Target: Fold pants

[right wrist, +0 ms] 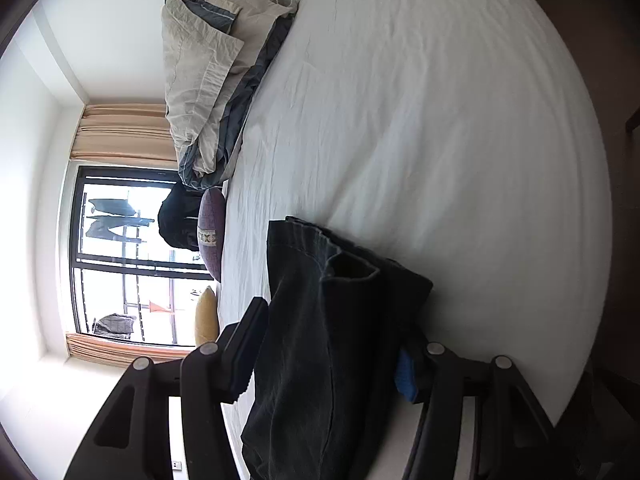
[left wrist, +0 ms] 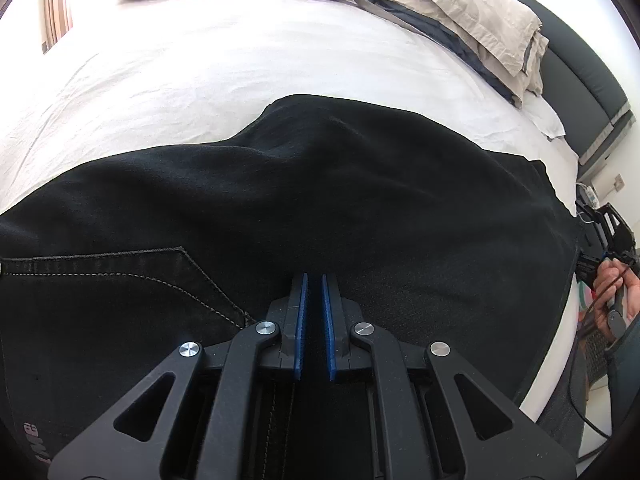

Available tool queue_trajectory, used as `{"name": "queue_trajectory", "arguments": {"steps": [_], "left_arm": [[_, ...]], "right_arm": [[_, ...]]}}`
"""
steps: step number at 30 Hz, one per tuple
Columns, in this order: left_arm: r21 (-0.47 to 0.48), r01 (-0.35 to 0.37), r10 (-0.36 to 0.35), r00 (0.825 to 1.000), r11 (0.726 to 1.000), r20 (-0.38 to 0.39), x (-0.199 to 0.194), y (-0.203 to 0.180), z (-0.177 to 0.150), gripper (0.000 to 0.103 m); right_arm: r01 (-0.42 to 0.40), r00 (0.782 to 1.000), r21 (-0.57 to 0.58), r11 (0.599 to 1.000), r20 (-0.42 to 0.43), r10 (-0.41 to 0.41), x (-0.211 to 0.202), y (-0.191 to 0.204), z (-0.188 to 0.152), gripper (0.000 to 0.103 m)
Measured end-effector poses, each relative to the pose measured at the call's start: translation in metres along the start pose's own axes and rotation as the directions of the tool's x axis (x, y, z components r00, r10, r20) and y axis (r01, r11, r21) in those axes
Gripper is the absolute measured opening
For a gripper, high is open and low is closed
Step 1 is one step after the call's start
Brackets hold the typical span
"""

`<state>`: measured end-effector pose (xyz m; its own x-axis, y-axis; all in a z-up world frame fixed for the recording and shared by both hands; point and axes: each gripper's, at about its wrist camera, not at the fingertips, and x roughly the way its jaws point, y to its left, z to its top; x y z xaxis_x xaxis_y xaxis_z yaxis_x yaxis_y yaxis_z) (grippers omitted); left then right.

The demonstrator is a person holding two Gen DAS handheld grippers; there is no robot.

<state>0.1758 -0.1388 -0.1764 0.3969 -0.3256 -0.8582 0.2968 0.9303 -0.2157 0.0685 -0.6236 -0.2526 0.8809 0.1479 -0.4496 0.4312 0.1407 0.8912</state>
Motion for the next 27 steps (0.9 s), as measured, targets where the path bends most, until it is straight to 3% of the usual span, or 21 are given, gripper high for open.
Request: {"name": "queue_trajectory", "arguments": {"steps": [2,5,10,15,17,19,21,22,23,25,26,27], "left_arm": [[0.003,-0.004,0.004,1.0,1.0,-0.004,0.002,-0.001,0.001,0.008],[0.003,-0.009,0.009,1.0,1.0,-0.011,0.004,-0.003,0.002,0.008],[0.016,-0.035,0.035,0.999,0.999,-0.016,0.009,-0.011,0.006,0.008],[-0.011,-0.013,0.013,1.0,1.0,-0.023,0.015,-0.009,0.007,0.008],[-0.01,-0.015,0.014,1.0,1.0,-0.023,0.016,-0.008,0.007,0.008],[-0.014,-0.011,0.011,1.0,1.0,-0.021,0.016,-0.007,0.006,0.008],[-0.022,-0.004,0.004,1.0,1.0,-0.018,0.017,-0.005,0.006,0.008],[-0.025,-0.002,0.002,1.0,1.0,-0.017,0.016,-0.003,0.006,0.008],[-0.026,-0.001,0.001,1.0,1.0,-0.015,0.017,-0.003,0.006,0.008],[-0.032,0.003,-0.003,1.0,0.999,-0.011,0.017,-0.001,0.005,0.008],[-0.035,0.005,-0.005,1.0,0.999,-0.01,0.017,-0.001,0.005,0.008],[-0.038,0.007,-0.007,1.0,0.999,-0.008,0.017,0.0,0.005,0.008]], "right_arm": [[0.001,1.0,0.019,1.0,0.001,-0.001,0.006,-0.004,0.004,0.036],[0.003,1.0,0.064,0.998,-0.015,-0.002,0.012,-0.014,0.009,0.013],[0.034,0.999,0.013,0.999,-0.005,-0.034,0.013,-0.007,0.008,0.011],[0.111,0.994,-0.096,0.989,0.033,-0.109,0.01,0.02,0.002,0.011],[0.126,0.992,-0.18,0.976,0.046,-0.12,0.009,0.043,-0.007,0.011],[0.143,0.989,-0.337,0.93,0.032,-0.141,0.013,0.078,-0.03,0.011],[0.133,0.987,-0.527,0.84,-0.003,-0.158,0.021,0.118,-0.07,0.011],[0.113,0.985,-0.628,0.77,-0.03,-0.169,0.026,0.138,-0.098,0.011],[0.082,0.98,-0.736,0.672,-0.063,-0.188,0.031,0.157,-0.132,0.011],[-0.011,0.956,-0.911,0.412,-0.131,-0.264,0.042,0.178,-0.215,0.011],[-0.044,0.935,-0.959,0.281,-0.138,-0.326,0.049,0.177,-0.254,0.011],[-0.066,0.916,-0.981,0.181,-0.132,-0.378,0.056,0.17,-0.286,0.01]]}}
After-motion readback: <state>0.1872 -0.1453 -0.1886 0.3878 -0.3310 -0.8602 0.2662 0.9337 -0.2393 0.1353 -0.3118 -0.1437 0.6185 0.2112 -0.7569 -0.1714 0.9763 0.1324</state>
